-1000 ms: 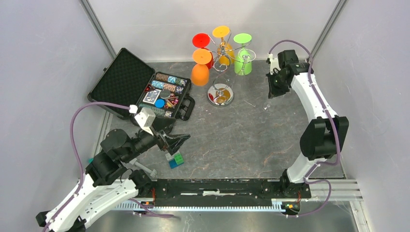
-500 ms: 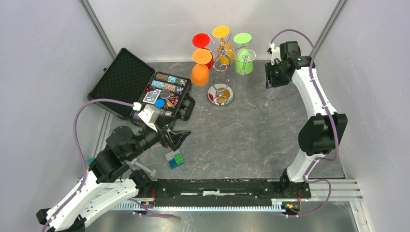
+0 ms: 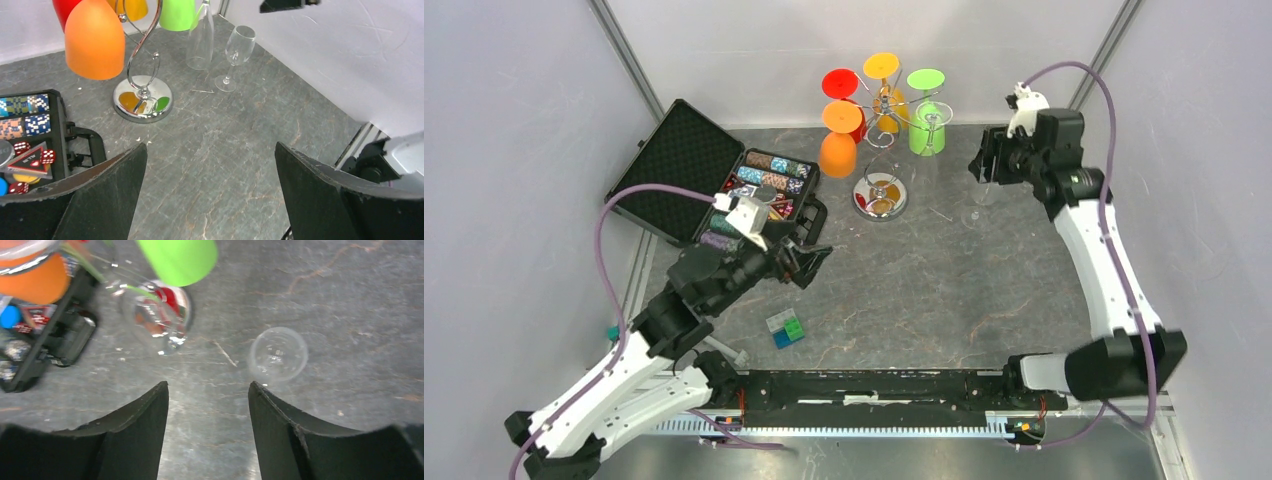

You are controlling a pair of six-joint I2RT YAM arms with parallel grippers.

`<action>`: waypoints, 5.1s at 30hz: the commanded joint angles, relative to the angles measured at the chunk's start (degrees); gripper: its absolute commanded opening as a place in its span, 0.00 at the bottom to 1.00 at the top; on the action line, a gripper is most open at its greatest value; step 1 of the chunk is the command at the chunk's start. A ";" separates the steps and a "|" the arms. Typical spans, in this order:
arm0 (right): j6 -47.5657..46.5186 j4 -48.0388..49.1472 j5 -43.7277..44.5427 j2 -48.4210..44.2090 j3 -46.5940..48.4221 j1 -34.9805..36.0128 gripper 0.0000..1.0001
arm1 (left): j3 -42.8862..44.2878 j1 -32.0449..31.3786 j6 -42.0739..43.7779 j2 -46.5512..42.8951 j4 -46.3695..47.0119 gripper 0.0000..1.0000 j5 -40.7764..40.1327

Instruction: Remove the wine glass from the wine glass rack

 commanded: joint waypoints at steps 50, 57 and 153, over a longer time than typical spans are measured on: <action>35.92 41.83 -22.35 -39.77 -46.46 0.18 0.65 | 38.64 25.63 -35.79 51.88 9.86 0.02 15.69; 34.06 39.36 -18.95 -40.64 -45.80 0.21 0.65 | 37.87 25.63 -38.71 49.13 12.43 0.02 13.48; 31.36 31.72 -6.28 -44.92 -48.35 0.21 0.54 | 27.55 25.29 -47.61 43.40 24.00 0.02 15.23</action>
